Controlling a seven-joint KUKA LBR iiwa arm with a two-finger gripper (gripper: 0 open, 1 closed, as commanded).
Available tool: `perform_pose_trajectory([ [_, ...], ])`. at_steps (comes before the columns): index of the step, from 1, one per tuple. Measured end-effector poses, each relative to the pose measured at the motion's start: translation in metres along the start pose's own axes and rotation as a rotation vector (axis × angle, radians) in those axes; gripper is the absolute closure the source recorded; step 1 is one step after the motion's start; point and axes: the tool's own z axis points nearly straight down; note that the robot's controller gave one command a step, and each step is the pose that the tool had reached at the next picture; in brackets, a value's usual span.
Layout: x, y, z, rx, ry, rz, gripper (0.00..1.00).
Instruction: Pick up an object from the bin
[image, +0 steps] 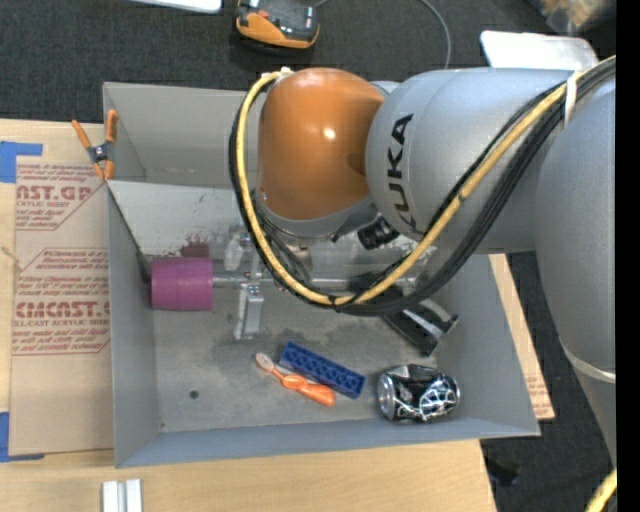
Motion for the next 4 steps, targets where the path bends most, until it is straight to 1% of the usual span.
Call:
perform_pose_trajectory([
  [1,-0.002,-0.002,-0.004,-0.001,-0.008,0.002,0.00],
  [2,-0.010,-0.079,0.098,-0.001,-0.004,0.059,0.00],
  [3,-0.015,-0.017,0.089,-0.005,-0.010,0.101,0.00],
  [4,0.002,-0.085,0.100,-0.001,-0.002,0.162,0.00],
])
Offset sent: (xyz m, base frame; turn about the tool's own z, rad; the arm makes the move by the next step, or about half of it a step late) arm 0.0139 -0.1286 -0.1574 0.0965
